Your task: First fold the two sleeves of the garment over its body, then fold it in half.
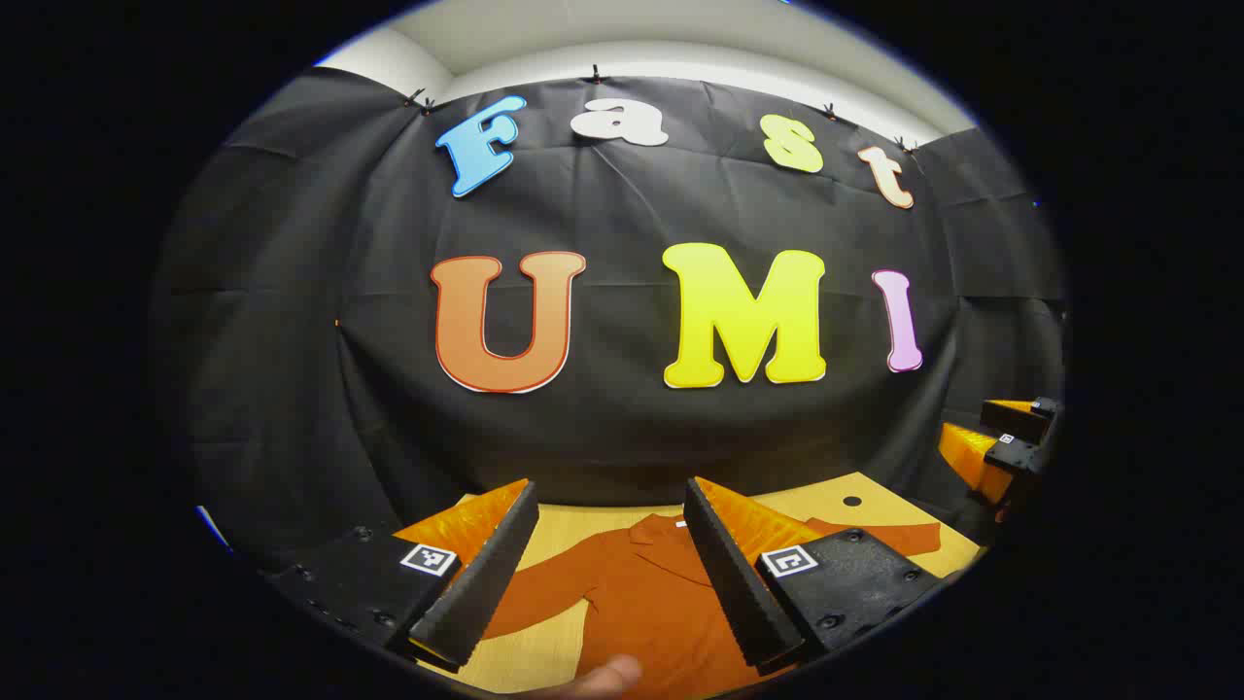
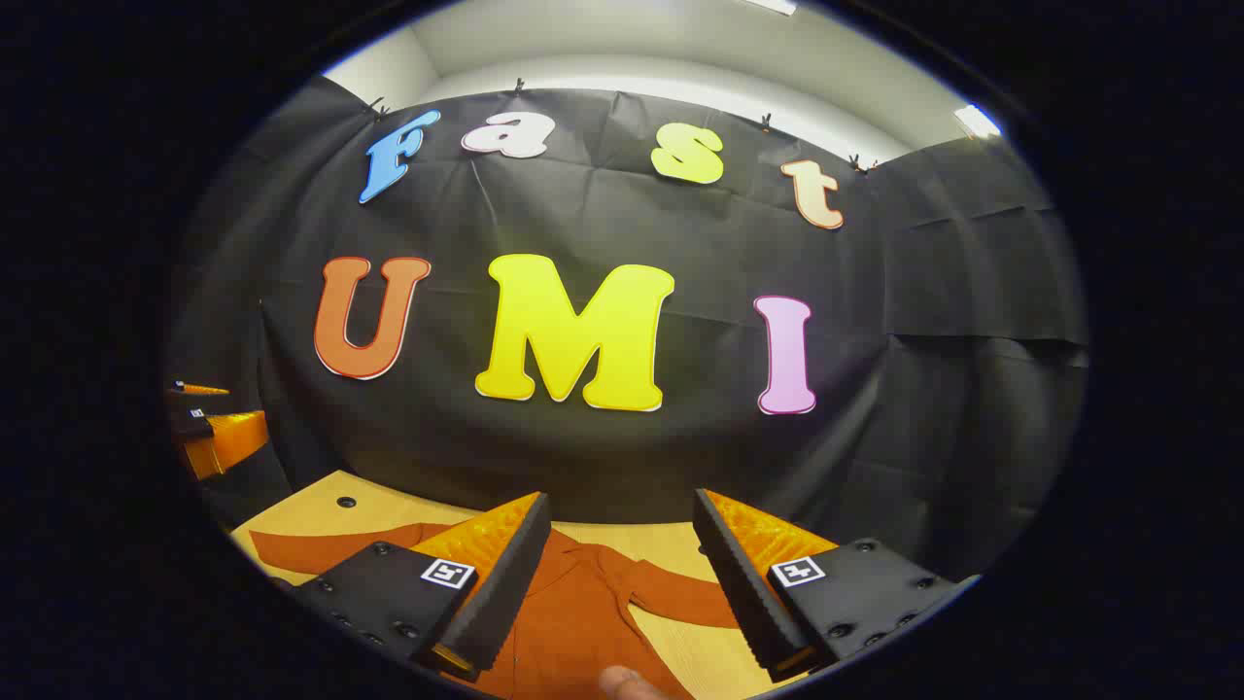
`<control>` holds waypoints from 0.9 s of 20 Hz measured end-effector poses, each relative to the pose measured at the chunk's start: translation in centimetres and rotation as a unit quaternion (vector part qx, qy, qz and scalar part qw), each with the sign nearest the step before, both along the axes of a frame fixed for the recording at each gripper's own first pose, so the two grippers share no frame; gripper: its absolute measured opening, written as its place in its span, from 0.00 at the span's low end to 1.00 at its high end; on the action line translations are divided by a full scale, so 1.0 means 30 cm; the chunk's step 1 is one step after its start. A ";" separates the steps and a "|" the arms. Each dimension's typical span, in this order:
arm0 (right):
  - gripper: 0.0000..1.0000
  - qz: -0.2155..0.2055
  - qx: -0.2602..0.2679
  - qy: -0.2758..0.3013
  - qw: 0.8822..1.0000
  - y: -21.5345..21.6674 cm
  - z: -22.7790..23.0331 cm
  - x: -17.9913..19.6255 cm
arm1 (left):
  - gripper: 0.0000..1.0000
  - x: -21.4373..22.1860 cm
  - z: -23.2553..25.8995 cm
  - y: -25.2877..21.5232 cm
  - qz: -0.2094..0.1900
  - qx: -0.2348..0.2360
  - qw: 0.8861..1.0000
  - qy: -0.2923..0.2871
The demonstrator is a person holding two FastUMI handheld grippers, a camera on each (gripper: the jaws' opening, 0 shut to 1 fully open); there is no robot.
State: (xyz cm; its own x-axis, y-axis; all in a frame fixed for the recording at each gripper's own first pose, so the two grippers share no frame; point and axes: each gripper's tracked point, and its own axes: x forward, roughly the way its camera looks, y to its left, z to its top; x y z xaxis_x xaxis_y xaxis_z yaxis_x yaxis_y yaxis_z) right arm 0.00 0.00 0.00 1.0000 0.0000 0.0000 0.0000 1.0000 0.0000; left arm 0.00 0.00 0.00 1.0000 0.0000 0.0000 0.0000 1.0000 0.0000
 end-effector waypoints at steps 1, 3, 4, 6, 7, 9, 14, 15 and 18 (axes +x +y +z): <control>0.94 0.001 0.001 -0.001 1.000 -0.006 -0.005 0.003 | 0.98 -0.003 0.001 -0.012 -0.002 -0.001 1.000 -0.001; 0.94 0.010 0.005 0.001 1.000 -0.004 -0.007 0.009 | 0.98 0.000 0.004 -0.027 0.000 -0.005 1.000 -0.005; 0.94 0.013 0.007 0.002 1.000 -0.004 -0.006 0.016 | 0.98 0.000 0.001 -0.035 0.002 -0.005 1.000 -0.004; 0.94 0.017 0.010 0.000 1.000 -0.014 -0.005 0.025 | 0.98 0.002 -0.003 -0.052 0.003 -0.005 1.000 -0.002; 0.94 0.019 0.010 0.000 1.000 -0.015 -0.005 0.027 | 0.98 0.000 -0.005 -0.058 0.004 -0.004 1.000 -0.002; 0.94 0.024 0.011 0.007 1.000 -0.013 -0.013 0.028 | 0.98 -0.011 -0.006 -0.067 0.005 0.001 1.000 -0.004; 0.95 0.041 0.021 -0.003 0.999 -0.005 0.028 0.000 | 1.00 -0.029 -0.025 -0.063 0.013 0.003 1.000 0.001; 0.94 0.044 0.022 -0.004 0.999 -0.007 0.027 -0.011 | 0.98 -0.036 -0.028 -0.064 0.016 0.003 1.000 0.002; 0.94 0.050 0.022 -0.005 0.998 0.002 0.029 -0.020 | 0.98 -0.043 -0.024 -0.070 0.018 0.007 1.000 0.001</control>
State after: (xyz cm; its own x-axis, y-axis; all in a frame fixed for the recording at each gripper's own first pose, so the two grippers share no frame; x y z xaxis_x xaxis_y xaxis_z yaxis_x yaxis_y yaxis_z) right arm -0.61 0.06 0.86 0.9949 0.1002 0.0120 -0.1007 0.9939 0.0443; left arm -1.30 -2.10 -0.72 0.9994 0.0352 -0.0020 -0.0351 0.9993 0.0144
